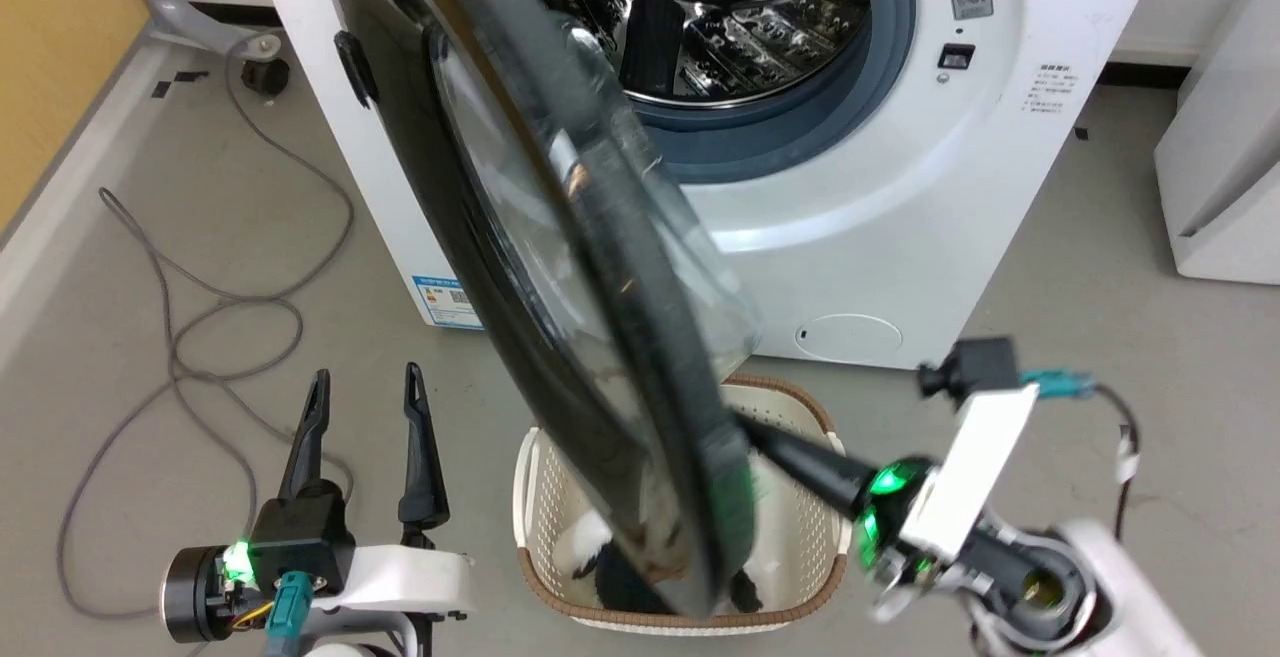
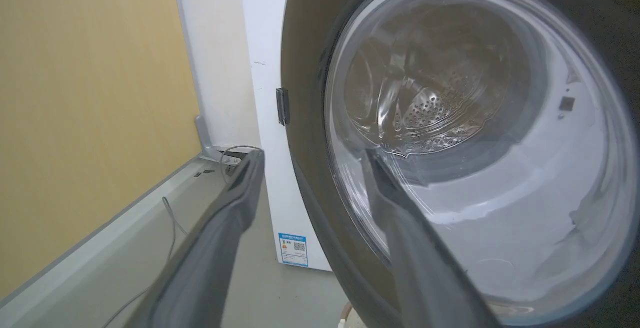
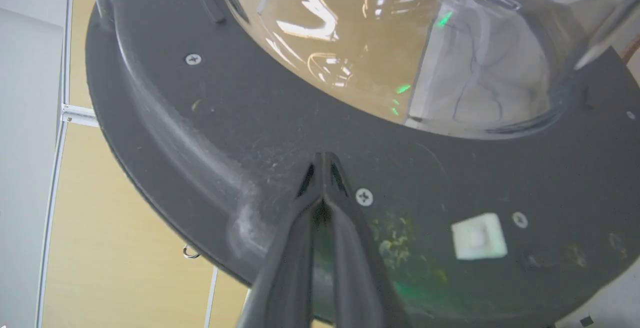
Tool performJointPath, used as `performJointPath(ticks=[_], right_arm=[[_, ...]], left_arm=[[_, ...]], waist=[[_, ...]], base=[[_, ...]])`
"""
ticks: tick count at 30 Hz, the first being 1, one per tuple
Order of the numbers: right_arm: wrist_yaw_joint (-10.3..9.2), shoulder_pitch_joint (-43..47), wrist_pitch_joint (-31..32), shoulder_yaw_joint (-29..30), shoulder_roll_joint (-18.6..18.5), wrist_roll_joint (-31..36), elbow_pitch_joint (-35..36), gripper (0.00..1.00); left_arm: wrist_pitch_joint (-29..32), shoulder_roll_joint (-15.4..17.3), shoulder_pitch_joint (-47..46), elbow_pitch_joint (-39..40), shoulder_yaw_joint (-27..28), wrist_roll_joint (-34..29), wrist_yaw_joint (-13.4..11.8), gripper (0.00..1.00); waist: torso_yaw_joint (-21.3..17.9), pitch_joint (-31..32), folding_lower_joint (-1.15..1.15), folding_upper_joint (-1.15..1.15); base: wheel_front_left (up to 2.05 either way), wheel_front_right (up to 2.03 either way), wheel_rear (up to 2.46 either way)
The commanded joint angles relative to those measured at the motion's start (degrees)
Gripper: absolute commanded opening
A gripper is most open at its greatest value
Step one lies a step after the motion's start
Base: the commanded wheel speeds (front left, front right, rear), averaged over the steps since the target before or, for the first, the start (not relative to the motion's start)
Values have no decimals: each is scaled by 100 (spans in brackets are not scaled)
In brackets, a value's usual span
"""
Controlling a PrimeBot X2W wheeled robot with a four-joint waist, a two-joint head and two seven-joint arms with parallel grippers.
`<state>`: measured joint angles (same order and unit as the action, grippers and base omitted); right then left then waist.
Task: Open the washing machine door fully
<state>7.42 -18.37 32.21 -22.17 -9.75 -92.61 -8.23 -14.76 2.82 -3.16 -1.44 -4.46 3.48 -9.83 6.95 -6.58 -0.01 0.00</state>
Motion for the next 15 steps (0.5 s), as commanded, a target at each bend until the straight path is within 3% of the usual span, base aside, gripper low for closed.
performJointPath(ticks=[1, 11, 15], right_arm=[[7, 125, 33, -65, 63, 46, 62, 0], [7, 840, -232, -558, 378, 328, 353, 0], [7, 1017, -903, -299, 437, 525, 525, 0]], left_arm=[[-24, 6, 83, -11, 13, -44, 38, 100], [-24, 6, 319, -67, 45, -55, 45, 100], [-24, 6, 413, -70, 75, -59, 50, 100]], waist=[[9, 25, 1, 0], [4, 362, 1, 0], [-29, 470, 1, 0]], base=[[0, 0, 0], [0, 0, 0], [0, 0, 0]])
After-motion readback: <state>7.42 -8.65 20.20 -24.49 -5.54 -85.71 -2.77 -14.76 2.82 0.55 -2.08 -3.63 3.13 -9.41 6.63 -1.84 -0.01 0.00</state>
